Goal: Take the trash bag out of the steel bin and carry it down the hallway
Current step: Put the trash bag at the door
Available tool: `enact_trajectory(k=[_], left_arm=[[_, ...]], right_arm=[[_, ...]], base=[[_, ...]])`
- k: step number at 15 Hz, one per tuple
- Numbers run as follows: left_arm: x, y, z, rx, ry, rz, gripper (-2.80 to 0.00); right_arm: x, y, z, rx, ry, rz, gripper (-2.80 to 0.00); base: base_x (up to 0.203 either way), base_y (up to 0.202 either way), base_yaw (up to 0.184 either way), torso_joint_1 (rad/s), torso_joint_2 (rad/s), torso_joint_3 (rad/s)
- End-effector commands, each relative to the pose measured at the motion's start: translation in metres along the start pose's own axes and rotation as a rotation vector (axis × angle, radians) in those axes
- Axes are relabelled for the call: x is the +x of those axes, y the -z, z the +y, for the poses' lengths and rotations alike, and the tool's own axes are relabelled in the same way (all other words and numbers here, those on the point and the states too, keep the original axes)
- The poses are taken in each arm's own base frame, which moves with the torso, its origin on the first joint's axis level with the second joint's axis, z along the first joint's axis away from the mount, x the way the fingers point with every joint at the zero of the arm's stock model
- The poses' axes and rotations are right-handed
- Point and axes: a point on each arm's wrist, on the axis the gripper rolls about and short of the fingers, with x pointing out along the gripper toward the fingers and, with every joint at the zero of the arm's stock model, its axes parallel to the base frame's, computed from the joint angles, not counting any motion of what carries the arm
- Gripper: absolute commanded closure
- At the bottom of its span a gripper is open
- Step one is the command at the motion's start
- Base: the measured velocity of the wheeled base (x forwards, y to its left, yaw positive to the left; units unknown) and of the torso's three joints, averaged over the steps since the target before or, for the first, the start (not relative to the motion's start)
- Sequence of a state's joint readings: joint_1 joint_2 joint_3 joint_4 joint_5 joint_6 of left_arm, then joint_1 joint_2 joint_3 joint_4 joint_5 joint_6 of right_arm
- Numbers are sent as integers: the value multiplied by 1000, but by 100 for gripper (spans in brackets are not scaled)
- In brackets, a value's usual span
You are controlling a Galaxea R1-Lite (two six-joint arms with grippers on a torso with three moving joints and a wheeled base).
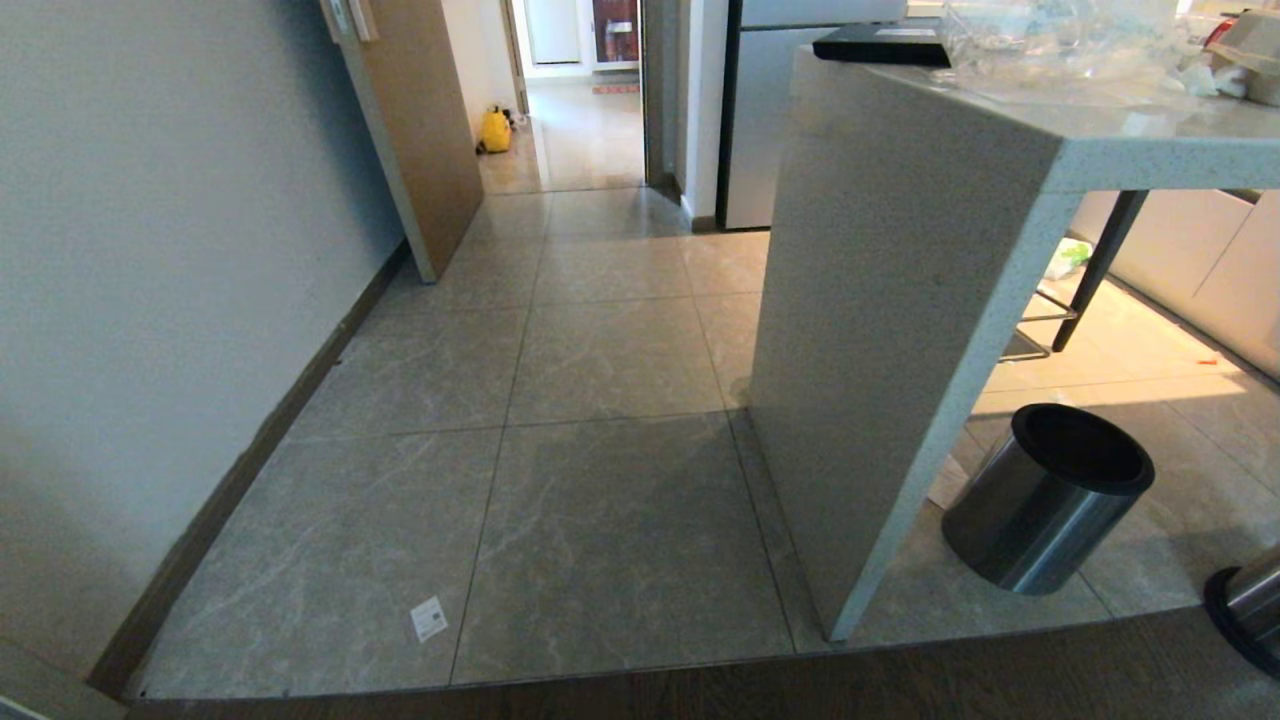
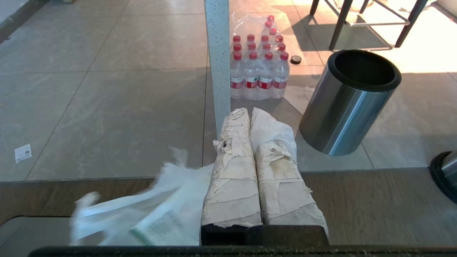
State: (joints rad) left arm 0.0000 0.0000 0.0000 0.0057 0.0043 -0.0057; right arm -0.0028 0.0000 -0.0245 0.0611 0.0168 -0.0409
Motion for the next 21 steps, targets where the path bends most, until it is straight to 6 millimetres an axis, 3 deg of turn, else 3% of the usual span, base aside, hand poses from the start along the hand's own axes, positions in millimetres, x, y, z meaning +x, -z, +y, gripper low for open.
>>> enact_trajectory(k=[1, 11, 21], left_arm=[[0, 0, 0, 0, 1, 0, 0], [0, 0, 0, 0, 0, 2, 0], [0, 0, 0, 0, 0, 1, 0]], right_arm=[[0, 0, 0, -2, -1, 1, 0], [0, 0, 0, -8, 0, -2, 0], [0, 0, 0, -5, 0, -1, 0]], base=[[0, 0, 0, 0, 0, 0], [0, 0, 0, 0, 0, 0], [2, -4, 69, 2, 2, 4]])
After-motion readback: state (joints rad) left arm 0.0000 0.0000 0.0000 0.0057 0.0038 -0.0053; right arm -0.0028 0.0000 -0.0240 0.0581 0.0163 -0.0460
